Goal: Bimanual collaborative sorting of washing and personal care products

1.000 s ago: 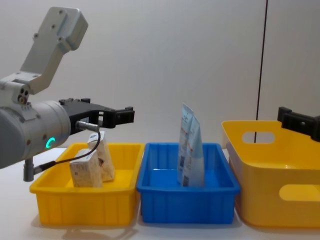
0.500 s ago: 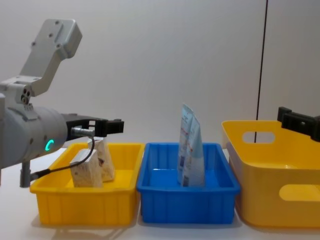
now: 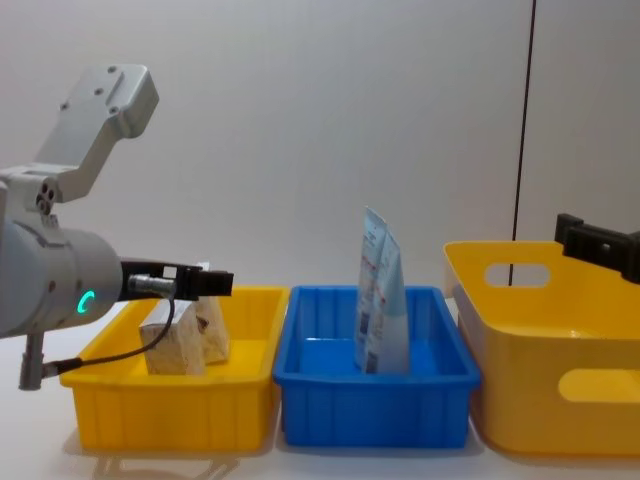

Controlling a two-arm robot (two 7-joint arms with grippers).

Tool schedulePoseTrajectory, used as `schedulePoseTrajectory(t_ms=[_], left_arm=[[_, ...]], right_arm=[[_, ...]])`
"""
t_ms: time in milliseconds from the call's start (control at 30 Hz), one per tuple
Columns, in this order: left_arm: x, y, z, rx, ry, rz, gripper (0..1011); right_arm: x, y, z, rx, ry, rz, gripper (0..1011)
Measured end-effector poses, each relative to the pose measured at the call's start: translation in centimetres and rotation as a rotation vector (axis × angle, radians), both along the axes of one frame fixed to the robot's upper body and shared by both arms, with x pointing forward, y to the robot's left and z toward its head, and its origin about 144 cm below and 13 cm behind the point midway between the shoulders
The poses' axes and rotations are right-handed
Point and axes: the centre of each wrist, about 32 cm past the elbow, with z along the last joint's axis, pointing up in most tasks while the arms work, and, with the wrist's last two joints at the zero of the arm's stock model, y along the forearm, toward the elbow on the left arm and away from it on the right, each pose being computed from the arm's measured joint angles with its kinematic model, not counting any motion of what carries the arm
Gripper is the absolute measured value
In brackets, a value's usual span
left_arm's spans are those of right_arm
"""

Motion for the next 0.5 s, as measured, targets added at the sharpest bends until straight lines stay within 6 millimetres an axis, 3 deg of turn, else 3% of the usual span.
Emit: schedulePoseTrajectory(t_ms=[500], left_arm=[[0.84,0.17,-0.61,-0.005,0.073,0.008,1001]], right_arm=[[0.0,0.0,0.0,0.0,0.0,0.0,1000]])
